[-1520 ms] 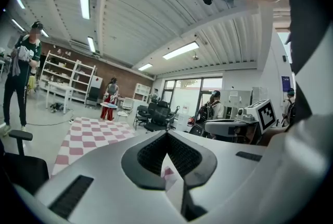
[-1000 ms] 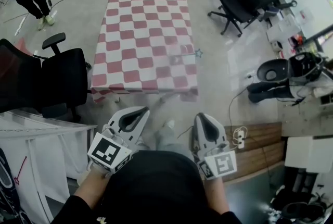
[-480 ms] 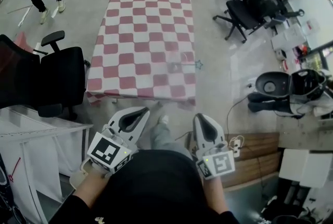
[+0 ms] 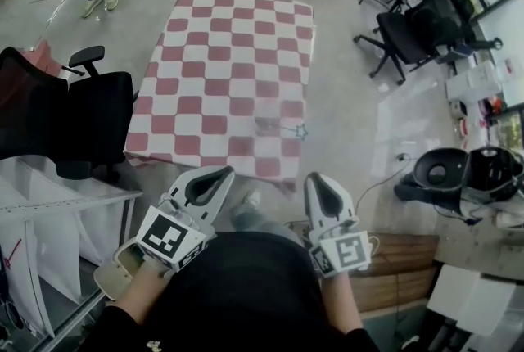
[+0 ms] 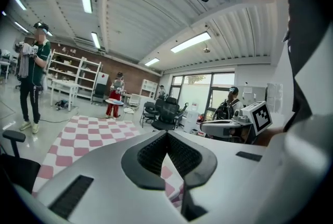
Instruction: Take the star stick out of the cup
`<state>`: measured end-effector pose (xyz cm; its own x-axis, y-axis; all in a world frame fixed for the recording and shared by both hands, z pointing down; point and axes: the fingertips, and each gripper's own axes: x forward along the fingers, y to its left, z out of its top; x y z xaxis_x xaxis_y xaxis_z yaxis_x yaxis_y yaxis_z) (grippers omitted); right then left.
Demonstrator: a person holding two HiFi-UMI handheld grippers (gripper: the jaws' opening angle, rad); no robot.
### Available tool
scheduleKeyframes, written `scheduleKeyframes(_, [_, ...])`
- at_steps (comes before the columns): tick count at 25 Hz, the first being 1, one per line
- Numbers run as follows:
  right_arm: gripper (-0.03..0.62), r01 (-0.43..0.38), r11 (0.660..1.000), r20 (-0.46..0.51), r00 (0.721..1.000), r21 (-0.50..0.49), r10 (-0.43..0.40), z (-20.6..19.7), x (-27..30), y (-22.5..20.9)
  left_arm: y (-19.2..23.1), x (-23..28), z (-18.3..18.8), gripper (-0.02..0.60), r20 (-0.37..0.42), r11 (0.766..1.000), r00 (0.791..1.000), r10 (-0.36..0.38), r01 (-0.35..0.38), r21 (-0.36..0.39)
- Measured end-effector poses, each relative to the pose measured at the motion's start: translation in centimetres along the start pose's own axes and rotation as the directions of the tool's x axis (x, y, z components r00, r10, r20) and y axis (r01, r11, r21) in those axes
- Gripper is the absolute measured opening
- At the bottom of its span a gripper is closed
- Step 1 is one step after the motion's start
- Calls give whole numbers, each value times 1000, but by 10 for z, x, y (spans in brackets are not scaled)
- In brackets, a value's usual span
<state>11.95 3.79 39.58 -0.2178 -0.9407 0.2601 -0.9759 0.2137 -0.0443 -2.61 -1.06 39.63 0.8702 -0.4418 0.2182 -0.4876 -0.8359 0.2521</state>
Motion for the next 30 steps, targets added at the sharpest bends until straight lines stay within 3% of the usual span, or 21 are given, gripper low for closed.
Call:
scheduleKeyframes(6, [31,-80,997,-10,997,20,80,-8,21,-59,4,40,6,40,-15,993,993,117,-116,4])
scheduleKeyframes(14, [32,-182,982,-37,982,51,184,-23,45,-104,4,63,6,40,-41,967,967,251,-252,-32])
scheduleKeyframes(19, [41,-223,971,-67,971,86,228,-33,57,-110,0,71,4,40,-75,962,960,271,-272,-12])
scheduleKeyframes(30, [158,-266,947,-150,944,182,294,-62,91,-99,8,66,-3,40,-118,960,953,278,-280,2])
